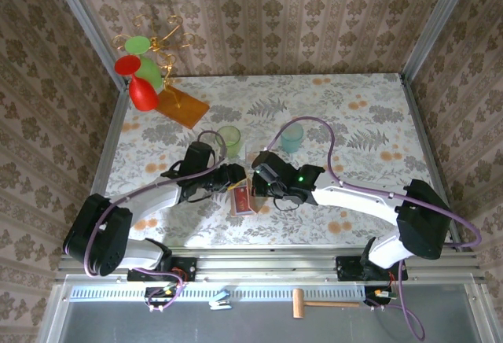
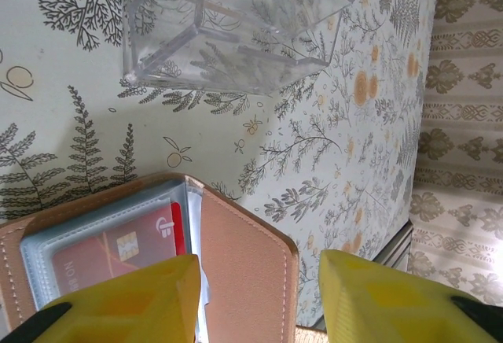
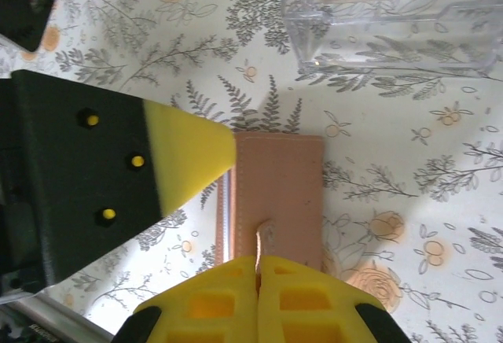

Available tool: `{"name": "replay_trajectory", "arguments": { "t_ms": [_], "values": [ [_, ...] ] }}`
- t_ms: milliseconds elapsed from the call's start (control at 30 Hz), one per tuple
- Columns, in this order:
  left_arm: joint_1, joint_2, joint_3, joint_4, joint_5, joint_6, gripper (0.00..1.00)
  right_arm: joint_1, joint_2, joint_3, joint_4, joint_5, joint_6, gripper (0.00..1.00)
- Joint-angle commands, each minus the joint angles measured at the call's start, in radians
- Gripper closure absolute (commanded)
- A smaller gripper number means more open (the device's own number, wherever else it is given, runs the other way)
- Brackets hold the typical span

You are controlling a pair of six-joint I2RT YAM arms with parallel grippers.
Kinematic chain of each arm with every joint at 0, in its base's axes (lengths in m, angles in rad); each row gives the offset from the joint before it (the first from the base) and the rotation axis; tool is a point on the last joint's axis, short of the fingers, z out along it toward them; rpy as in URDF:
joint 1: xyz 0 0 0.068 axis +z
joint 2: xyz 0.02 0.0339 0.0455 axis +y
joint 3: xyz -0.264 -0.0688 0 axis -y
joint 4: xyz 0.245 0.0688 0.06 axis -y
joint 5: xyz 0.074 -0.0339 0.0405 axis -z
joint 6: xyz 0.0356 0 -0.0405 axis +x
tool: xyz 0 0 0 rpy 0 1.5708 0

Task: Take the credit cards out of the card holder

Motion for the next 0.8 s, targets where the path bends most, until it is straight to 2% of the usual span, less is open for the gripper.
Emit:
{"name": "replay_trajectory", "arguments": {
  "t_ms": [0,433,767],
  "values": [
    [-0.019,0.012,0.008,-0.022,-0.001,0.012,0.56,-0.014,-0.051,-0.014,-0.077,0.066,-0.006,1.00],
    [-0.108,0.112,0.079,0.028,-0.012,-0.023,0.57,-0.098,-0.129,-0.164,-0.082,0.084,-0.011,1.00],
    [-0.178,0.215,0.138,0.070,-0.018,-0.047,0.60,-0.153,-0.066,-0.250,-0.012,0.053,-0.024,1.00]
  ]
}}
